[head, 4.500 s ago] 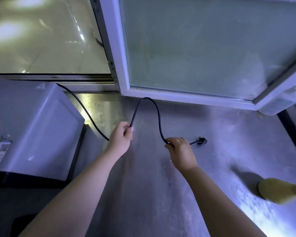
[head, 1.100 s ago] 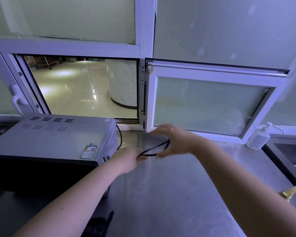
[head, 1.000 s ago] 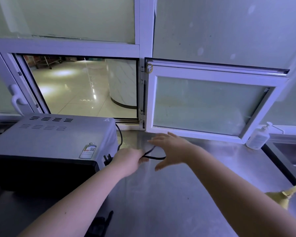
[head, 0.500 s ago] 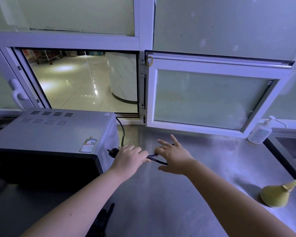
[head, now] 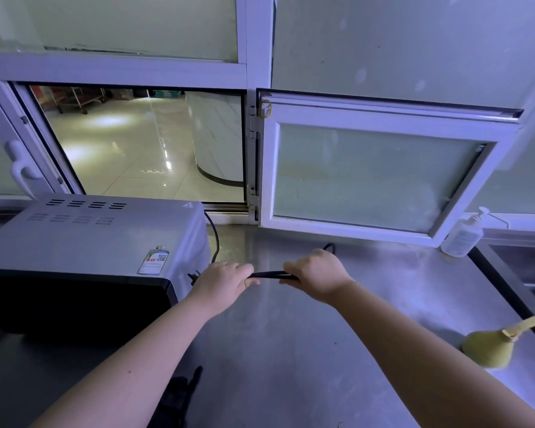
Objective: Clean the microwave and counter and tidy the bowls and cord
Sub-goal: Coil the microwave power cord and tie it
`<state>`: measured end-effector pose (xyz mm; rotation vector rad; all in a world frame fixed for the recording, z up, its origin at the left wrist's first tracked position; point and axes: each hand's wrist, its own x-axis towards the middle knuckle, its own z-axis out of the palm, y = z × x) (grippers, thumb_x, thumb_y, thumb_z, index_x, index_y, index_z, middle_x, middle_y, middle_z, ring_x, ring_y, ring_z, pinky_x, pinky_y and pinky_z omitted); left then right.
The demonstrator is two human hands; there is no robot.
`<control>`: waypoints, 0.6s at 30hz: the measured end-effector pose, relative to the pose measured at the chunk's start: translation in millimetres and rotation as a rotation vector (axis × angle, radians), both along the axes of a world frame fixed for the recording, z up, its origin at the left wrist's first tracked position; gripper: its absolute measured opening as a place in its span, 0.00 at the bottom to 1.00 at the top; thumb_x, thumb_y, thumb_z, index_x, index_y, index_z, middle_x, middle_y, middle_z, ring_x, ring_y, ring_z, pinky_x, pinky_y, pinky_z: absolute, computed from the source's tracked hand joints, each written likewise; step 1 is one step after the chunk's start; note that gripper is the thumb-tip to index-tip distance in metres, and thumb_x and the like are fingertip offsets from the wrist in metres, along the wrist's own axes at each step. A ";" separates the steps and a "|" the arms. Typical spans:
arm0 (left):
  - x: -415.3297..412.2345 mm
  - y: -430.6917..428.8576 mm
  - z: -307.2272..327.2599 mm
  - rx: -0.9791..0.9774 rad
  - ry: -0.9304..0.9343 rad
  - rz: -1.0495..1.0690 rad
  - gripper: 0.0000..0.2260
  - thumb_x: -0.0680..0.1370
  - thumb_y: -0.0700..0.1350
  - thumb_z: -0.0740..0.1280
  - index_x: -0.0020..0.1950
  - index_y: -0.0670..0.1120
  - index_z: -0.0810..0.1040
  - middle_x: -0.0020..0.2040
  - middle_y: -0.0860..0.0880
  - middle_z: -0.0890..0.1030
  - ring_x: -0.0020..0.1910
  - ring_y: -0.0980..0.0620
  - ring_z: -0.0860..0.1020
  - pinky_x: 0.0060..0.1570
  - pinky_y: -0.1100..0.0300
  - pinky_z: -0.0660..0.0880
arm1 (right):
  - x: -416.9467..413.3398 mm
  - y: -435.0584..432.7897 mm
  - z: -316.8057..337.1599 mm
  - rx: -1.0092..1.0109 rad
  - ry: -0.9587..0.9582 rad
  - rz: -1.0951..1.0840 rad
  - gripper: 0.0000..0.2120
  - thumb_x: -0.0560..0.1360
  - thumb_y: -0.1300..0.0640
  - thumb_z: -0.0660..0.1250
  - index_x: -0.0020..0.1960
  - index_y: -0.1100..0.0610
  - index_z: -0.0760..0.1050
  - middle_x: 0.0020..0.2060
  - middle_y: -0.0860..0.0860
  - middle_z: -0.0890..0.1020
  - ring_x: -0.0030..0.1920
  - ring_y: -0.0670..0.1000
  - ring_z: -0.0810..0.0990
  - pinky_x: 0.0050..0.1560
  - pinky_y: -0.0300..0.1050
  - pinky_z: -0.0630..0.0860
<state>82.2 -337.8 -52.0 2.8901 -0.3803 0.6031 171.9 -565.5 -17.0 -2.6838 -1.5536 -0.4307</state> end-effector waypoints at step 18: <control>45.3 -23.3 18.9 -1.129 0.286 0.451 0.15 0.81 0.55 0.61 0.41 0.45 0.75 0.29 0.51 0.67 0.30 0.50 0.65 0.35 0.57 0.62 | 24.5 32.1 35.0 0.214 0.471 -0.375 0.17 0.82 0.41 0.52 0.43 0.54 0.62 0.31 0.48 0.71 0.35 0.55 0.70 0.31 0.47 0.62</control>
